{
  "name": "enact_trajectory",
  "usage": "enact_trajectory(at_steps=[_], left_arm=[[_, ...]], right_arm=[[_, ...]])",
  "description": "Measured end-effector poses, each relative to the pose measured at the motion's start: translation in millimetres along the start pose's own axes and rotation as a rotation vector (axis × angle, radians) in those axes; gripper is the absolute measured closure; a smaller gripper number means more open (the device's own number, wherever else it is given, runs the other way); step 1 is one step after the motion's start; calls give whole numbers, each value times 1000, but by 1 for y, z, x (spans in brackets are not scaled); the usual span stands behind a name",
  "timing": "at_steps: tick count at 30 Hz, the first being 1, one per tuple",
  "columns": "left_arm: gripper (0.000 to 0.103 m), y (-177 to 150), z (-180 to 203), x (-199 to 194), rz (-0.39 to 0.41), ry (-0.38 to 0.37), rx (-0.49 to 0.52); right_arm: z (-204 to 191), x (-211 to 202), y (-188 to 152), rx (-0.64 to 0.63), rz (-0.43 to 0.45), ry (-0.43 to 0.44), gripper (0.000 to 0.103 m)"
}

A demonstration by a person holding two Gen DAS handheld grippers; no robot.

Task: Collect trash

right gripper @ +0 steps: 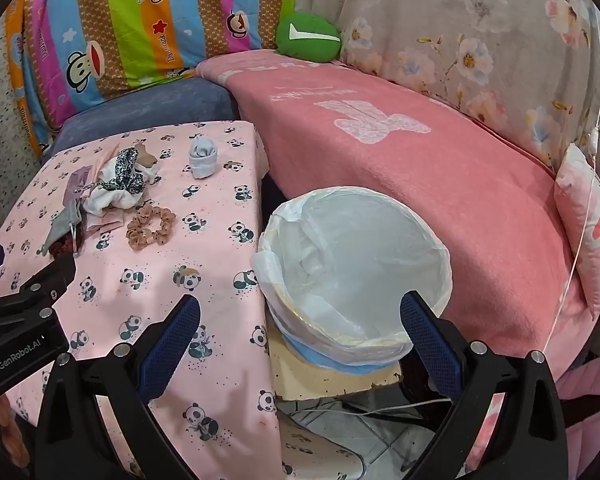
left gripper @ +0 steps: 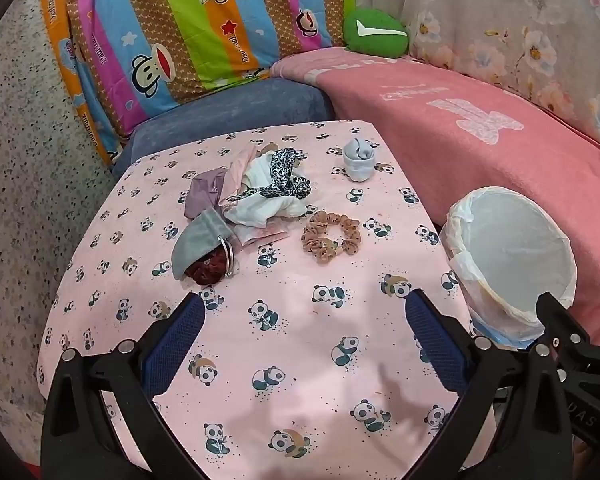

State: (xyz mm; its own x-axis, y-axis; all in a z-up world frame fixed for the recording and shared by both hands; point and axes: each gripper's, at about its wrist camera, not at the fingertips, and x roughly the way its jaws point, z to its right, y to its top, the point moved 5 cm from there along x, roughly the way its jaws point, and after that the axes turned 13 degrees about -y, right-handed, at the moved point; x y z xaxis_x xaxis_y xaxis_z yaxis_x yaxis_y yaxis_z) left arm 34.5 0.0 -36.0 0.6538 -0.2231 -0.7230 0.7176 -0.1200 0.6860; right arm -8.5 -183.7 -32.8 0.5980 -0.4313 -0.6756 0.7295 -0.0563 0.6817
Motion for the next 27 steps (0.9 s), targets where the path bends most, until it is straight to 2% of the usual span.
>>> enact_trajectory(at_steps=[27], left_arm=[[7, 5, 9, 2, 8, -10, 0]], right_arm=[[4, -4, 5, 10, 9, -6, 5]])
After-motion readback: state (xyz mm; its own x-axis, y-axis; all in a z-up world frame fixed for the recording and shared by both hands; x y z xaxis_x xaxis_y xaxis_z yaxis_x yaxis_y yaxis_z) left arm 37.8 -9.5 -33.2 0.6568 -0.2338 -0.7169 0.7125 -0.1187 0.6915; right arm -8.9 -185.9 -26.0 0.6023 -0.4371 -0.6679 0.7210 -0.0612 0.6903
